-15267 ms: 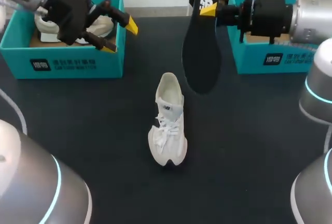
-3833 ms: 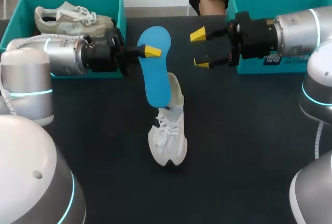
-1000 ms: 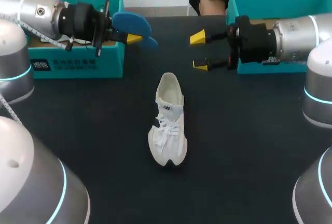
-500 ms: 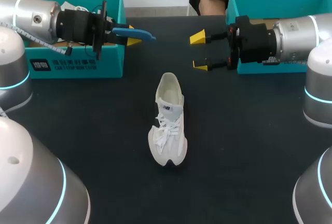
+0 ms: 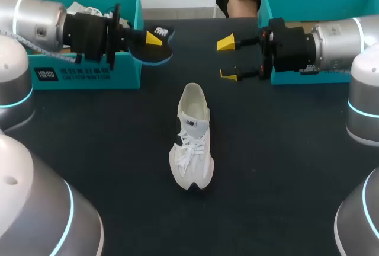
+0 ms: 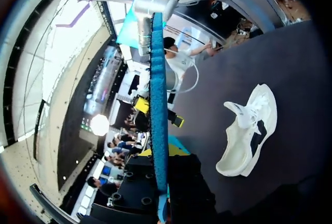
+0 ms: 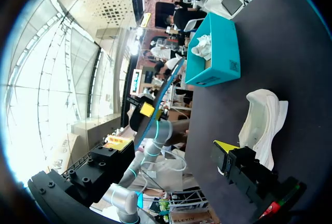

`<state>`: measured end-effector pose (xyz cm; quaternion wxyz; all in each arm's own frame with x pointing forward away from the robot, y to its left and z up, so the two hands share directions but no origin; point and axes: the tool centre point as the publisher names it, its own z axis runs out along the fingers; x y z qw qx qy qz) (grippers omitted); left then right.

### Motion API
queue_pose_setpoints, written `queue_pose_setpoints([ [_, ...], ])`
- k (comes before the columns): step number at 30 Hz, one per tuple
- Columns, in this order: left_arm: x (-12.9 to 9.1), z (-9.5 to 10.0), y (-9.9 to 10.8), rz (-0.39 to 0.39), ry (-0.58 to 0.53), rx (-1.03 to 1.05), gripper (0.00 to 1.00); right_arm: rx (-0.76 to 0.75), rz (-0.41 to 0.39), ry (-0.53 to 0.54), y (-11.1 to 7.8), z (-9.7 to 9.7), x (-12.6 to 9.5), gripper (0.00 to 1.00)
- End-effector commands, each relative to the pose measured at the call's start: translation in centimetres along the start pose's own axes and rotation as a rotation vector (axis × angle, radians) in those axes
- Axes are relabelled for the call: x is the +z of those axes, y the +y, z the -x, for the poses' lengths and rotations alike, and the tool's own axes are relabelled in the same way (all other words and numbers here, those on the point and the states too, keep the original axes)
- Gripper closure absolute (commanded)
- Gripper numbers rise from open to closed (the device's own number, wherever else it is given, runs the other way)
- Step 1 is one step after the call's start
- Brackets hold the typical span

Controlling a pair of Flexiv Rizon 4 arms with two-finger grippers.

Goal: Take the shoe out of the shoebox, open the shoe tongue, remove and reinsert the insole, then place the shoe into the shoebox

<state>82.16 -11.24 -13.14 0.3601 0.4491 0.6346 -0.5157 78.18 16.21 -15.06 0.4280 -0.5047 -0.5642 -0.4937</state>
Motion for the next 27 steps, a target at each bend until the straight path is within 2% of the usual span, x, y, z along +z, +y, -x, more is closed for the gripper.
queue_pose_setpoints([
  [1,0.2,-0.3,-0.2,0.039,-0.189,0.221,1.0,0.001,0.001,-0.001,0.0,0.0,0.2,0.0],
  [4,0.6,0.2,0.2,0.062,-0.221,0.286,1.0,0.001,0.001,-0.001,0.0,0.0,0.2,0.0],
  [7,0.4,0.7,-0.1,0.054,-0.251,0.33,1.0,0.001,0.001,-0.001,0.0,0.0,0.2,0.0],
  [11,0.2,0.8,-0.4,0.055,-0.246,0.397,1.0,0.001,0.001,-0.001,0.0,0.0,0.2,0.0],
  [13,0.3,0.9,-0.4,0.082,-0.237,0.362,1.0,0.001,0.001,-0.001,0.0,0.0,0.2,0.0],
  [25,0.3,0.9,-0.4,0.082,-0.237,0.362,1.0,0.001,0.001,-0.001,0.0,0.0,0.2,0.0],
  [27,1.2,0.4,0.1,0.085,-0.236,0.394,1.0,-0.001,-0.013,-0.004,0.2,-0.1,0.6,0.0],
])
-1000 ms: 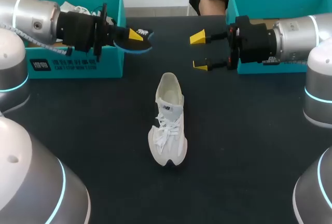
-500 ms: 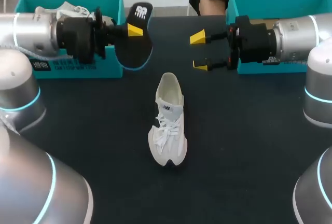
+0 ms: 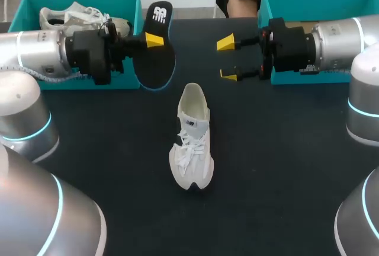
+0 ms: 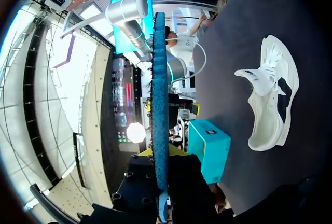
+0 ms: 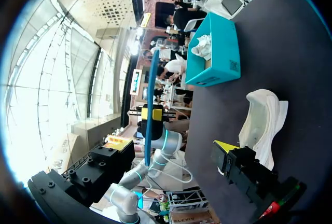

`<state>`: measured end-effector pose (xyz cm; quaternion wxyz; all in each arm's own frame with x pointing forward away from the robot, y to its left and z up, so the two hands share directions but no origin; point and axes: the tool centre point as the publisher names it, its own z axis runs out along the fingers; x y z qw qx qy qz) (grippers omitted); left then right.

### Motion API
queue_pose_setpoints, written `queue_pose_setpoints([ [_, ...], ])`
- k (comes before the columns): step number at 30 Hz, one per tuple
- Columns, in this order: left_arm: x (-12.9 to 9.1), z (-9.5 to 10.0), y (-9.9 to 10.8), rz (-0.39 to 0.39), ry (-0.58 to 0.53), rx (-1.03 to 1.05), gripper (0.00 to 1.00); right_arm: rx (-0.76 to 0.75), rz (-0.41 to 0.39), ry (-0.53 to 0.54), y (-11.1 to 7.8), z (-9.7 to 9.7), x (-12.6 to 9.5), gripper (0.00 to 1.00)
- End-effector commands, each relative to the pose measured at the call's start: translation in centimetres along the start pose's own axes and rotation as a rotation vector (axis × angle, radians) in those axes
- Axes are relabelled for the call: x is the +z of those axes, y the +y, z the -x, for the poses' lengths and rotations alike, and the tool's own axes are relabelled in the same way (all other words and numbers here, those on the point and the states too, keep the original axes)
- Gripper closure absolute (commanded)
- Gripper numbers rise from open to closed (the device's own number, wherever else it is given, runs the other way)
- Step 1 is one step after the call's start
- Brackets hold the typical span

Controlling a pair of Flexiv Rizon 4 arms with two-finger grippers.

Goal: Take the shoe out of the shoebox, open the shoe tongue, remove and reinsert the insole, then place the shoe into the shoebox

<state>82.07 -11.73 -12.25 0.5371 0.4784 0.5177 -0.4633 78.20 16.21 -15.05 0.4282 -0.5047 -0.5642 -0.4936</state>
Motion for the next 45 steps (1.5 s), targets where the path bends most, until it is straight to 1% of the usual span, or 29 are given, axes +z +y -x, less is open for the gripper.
queue_pose_setpoints([
  [1,1.2,-1.2,0.3,0.002,-0.001,0.032,1.0,-0.009,-0.019,0.005,0.3,-0.2,1.0,0.0],
  [6,3.2,-2.2,0.3,-0.022,-0.014,0.048,1.0,-0.022,-0.044,0.014,0.6,-0.8,2.7,0.0],
  [9,4.3,-2.7,0.4,-0.036,-0.01,0.07,1.0,-0.019,-0.049,0.018,0.4,-1.0,3.6,0.0],
  [16,6.1,-3.3,1.7,-0.013,-0.01,0.092,1.0,-0.01,-0.058,0.046,-0.7,-1.0,5.1,0.0],
  [18,6.5,-3.3,2.1,-0.015,-0.01,0.095,1.0,-0.002,-0.066,0.052,-1.0,-0.8,5.5,0.05],
  [21,7.3,-3.3,2.6,-0.018,-0.004,0.109,1.0,0.004,-0.073,0.06,-1.1,-0.7,5.8,0.1],
  [23,7.8,-3.3,2.7,-0.02,-0.003,0.11,1.0,0.005,-0.079,0.063,-1.0,-0.6,6.0,0.23],
  [26,8.3,-3.2,2.6,-0.024,-0.01,0.104,1.0,0.005,-0.082,0.065,-0.8,-0.7,6.3,0.31],
  [29,8.6,-2.9,1.9,-0.034,-0.021,0.089,1.0,0.005,-0.082,0.065,-0.6,-0.5,6.4,0.34],
  [31,8.7,-2.9,1.5,-0.039,-0.025,0.081,1.0,0.004,-0.082,0.067,-0.4,-0.4,6.5,0.43],
  [33,8.7,-2.9,1.0,-0.048,-0.029,0.072,1.0,0.003,-0.083,0.069,-0.2,-0.3,6.6,0.43],
  [35,8.7,-2.9,0.7,-0.051,-0.034,0.061,1.0,0.002,-0.085,0.069,0.0,-0.2,6.6,0.45],
  [37,8.6,-2.8,0.4,-0.053,-0.038,0.054,1.0,0.001,-0.088,0.07,0.1,-0.2,6.7,0.51],
  [43,8.7,-2.8,0.1,-0.055,-0.046,0.042,1.0,0.0,-0.095,0.072,0.3,-0.1,6.7,0.57],
  [45,8.7,-2.8,0.1,-0.05,-0.051,0.039,1.0,0.001,-0.096,0.073,0.3,-0.1,6.7,0.67],
])
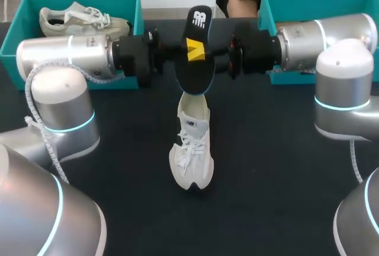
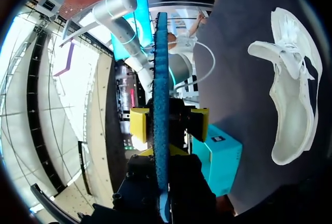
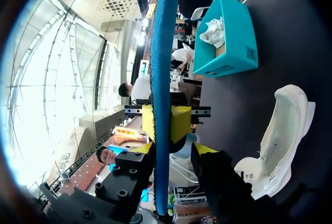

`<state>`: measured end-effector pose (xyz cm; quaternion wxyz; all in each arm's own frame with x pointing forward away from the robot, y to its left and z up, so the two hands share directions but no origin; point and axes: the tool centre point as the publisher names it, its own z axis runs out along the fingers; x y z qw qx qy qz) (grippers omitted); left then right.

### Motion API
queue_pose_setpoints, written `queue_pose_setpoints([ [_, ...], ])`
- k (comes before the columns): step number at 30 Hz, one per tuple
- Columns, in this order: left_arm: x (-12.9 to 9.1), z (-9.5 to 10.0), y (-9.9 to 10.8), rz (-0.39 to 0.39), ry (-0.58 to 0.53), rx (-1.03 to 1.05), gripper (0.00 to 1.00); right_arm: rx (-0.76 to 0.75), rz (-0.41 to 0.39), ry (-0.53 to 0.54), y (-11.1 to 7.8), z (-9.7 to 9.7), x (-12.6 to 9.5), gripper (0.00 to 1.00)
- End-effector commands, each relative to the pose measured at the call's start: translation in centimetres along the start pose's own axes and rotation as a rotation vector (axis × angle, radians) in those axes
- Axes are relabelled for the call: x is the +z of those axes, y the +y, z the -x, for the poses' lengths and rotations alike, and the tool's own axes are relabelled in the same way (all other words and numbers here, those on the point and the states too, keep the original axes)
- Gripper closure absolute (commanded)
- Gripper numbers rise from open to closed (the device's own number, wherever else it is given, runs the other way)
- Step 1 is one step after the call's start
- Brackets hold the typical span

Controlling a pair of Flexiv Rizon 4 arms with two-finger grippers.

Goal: Take the shoe out of the shoebox, open the shoe tongue, remove and reinsert the insole, then place the shoe into the shoebox

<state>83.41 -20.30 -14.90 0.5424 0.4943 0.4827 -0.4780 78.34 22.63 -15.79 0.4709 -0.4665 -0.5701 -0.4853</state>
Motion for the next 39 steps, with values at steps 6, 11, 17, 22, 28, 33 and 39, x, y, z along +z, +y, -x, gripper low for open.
queue_pose_setpoints([
  [6,0.3,0.2,0.0,0.031,-0.028,-0.014,1.0,0.002,-0.01,0.005,0.2,0.2,0.4,1.0],
  [11,-0.1,0.3,0.0,0.04,-0.021,-0.054,0.65,-0.005,-0.004,0.003,0.3,0.1,0.4,1.0],
  [17,-2.7,0.8,0.7,0.071,0.027,-0.125,0.0,-0.014,0.013,-0.012,0.5,0.4,-0.3,1.0],
  [22,-5.5,0.9,1.1,0.094,0.138,-0.263,0.0,-0.049,0.025,-0.041,1.0,0.9,-1.1,1.0],
  [28,-8.3,-0.6,0.9,0.149,0.275,-0.517,0.0,-0.21,0.046,-0.13,1.8,0.7,-1.9,1.0],
  [33,-10.0,-2.4,0.3,0.195,0.329,-0.77,0.0,-0.381,0.083,-0.163,2.1,0.6,-1.9,1.0],
  [39,-11.2,-5.1,-1.0,0.263,0.405,-0.968,0.0,-0.543,0.072,-0.172,2.3,-0.2,-1.4,1.0],
])
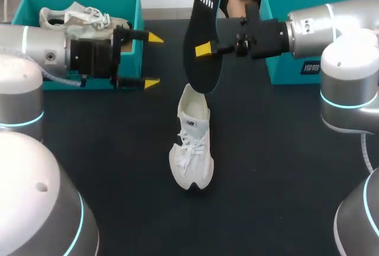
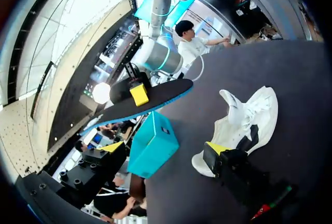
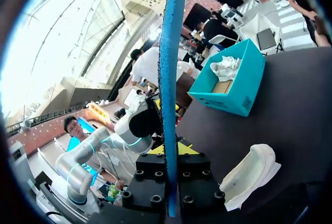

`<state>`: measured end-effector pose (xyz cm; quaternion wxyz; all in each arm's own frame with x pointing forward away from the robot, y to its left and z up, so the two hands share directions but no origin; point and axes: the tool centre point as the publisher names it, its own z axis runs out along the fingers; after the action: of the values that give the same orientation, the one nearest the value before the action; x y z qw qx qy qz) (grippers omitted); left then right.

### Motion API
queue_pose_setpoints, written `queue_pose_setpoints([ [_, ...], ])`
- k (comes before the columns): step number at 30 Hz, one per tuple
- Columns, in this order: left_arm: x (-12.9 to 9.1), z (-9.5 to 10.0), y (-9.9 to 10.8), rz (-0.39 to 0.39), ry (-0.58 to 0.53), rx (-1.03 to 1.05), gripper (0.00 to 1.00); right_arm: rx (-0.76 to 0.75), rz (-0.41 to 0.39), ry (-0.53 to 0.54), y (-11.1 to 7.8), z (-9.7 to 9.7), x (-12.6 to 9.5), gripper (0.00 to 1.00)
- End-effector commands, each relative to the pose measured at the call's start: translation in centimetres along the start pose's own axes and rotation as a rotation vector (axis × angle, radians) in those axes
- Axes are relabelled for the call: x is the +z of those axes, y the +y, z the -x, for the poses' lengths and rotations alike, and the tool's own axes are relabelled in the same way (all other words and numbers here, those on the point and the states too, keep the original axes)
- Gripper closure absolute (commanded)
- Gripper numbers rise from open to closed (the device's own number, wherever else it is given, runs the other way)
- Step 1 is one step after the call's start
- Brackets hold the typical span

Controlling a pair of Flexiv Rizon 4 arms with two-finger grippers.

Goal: Take the shoe out of the shoebox, open the shoe tongue, remove and reinsert the insole, then place the shoe into the shoebox

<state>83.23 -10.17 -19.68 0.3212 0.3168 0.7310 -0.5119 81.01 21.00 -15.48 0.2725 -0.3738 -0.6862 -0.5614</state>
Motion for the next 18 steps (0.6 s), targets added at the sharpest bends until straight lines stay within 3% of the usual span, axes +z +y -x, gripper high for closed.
queue_pose_setpoints([
  [1,-0.7,-1.9,0.1,0.089,0.124,-0.312,0.0,-0.091,0.01,0.017,0.1,-0.6,0.5,1.0],
  [4,-1.0,-3.2,1.0,0.143,0.147,-0.395,0.0,-0.096,0.014,0.027,0.2,-0.5,0.5,1.0],
  [18,-1.0,-3.2,1.0,0.143,0.147,-0.395,0.0,-0.096,0.014,0.027,0.2,-0.5,0.5,1.0],
])
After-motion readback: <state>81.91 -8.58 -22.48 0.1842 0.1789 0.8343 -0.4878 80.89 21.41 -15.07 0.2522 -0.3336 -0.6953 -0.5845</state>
